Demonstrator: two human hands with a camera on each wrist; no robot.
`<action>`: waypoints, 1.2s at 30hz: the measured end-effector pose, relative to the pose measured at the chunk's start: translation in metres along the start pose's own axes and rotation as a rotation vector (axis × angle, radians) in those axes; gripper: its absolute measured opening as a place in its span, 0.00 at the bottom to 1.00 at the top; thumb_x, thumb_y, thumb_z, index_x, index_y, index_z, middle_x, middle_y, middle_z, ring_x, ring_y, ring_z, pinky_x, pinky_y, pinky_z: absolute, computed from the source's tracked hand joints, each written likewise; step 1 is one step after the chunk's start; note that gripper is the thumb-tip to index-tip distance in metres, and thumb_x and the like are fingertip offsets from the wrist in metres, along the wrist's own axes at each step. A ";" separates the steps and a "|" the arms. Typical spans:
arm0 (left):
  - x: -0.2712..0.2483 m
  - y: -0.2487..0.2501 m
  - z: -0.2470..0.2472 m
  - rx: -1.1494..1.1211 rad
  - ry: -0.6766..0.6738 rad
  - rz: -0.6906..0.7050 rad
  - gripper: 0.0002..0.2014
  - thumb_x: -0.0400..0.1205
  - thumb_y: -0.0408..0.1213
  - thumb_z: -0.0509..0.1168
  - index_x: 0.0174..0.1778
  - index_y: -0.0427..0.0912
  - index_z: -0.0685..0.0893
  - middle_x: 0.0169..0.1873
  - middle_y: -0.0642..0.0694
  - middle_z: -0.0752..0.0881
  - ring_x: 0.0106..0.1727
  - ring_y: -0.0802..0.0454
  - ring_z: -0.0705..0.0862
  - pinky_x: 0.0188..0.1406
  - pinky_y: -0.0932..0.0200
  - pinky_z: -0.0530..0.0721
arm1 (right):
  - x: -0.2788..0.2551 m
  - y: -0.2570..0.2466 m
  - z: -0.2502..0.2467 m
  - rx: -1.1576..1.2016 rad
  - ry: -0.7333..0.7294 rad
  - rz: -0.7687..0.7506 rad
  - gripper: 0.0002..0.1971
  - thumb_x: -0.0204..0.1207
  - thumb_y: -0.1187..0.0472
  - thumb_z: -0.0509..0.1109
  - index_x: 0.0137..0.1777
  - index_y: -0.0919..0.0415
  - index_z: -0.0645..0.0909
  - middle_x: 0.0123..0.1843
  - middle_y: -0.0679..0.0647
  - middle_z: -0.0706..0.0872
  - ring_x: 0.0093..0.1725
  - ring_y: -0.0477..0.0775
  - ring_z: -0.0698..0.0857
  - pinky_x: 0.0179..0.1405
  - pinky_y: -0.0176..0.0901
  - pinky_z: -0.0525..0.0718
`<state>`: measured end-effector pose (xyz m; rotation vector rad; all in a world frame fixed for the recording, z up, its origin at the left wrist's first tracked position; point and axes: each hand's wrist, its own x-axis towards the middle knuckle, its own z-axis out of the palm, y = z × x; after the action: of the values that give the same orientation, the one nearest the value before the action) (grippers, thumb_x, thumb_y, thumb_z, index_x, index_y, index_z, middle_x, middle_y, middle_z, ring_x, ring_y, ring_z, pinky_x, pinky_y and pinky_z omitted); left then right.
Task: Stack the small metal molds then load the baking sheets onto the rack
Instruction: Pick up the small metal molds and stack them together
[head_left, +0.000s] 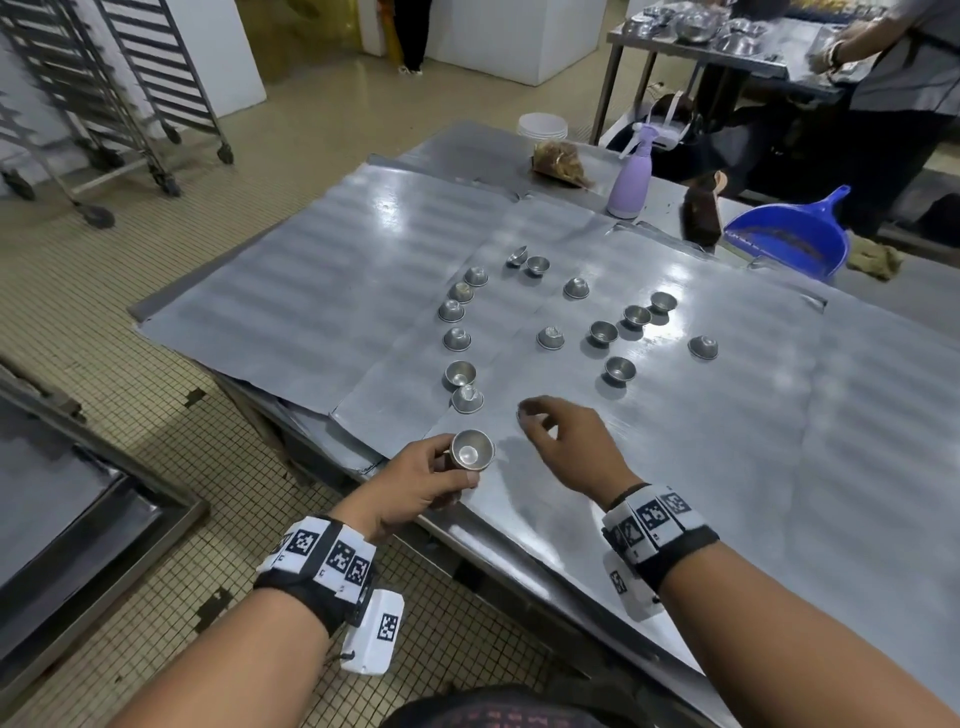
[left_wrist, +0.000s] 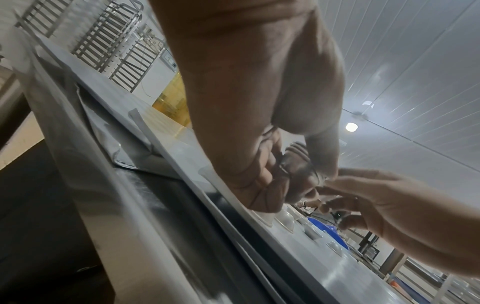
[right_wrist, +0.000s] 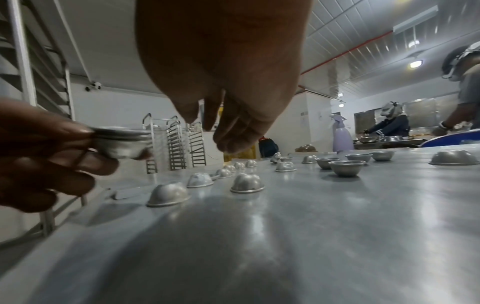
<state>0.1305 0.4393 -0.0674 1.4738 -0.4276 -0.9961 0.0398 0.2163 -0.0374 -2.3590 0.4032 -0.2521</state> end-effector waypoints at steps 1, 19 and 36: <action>-0.001 -0.001 -0.002 -0.007 0.013 0.000 0.19 0.82 0.29 0.75 0.69 0.41 0.84 0.43 0.42 0.88 0.33 0.54 0.79 0.33 0.61 0.77 | 0.007 0.007 -0.001 -0.046 0.032 0.051 0.15 0.84 0.49 0.68 0.66 0.52 0.85 0.60 0.49 0.89 0.50 0.48 0.87 0.56 0.49 0.84; 0.008 0.002 -0.002 -0.021 0.042 -0.034 0.23 0.74 0.38 0.81 0.66 0.47 0.87 0.47 0.45 0.93 0.39 0.50 0.82 0.41 0.56 0.80 | 0.038 0.047 0.015 -0.321 -0.185 0.117 0.24 0.78 0.54 0.69 0.74 0.54 0.73 0.62 0.57 0.81 0.57 0.64 0.84 0.53 0.50 0.79; 0.019 0.005 0.015 -0.060 -0.016 -0.065 0.21 0.77 0.32 0.80 0.66 0.41 0.86 0.53 0.30 0.91 0.40 0.43 0.83 0.45 0.49 0.80 | 0.005 0.053 0.002 -0.149 -0.048 0.222 0.14 0.74 0.52 0.73 0.58 0.51 0.79 0.55 0.50 0.79 0.51 0.55 0.83 0.48 0.43 0.74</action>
<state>0.1310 0.4147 -0.0669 1.4343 -0.3609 -1.0641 0.0339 0.1793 -0.0748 -2.4335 0.6759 -0.0626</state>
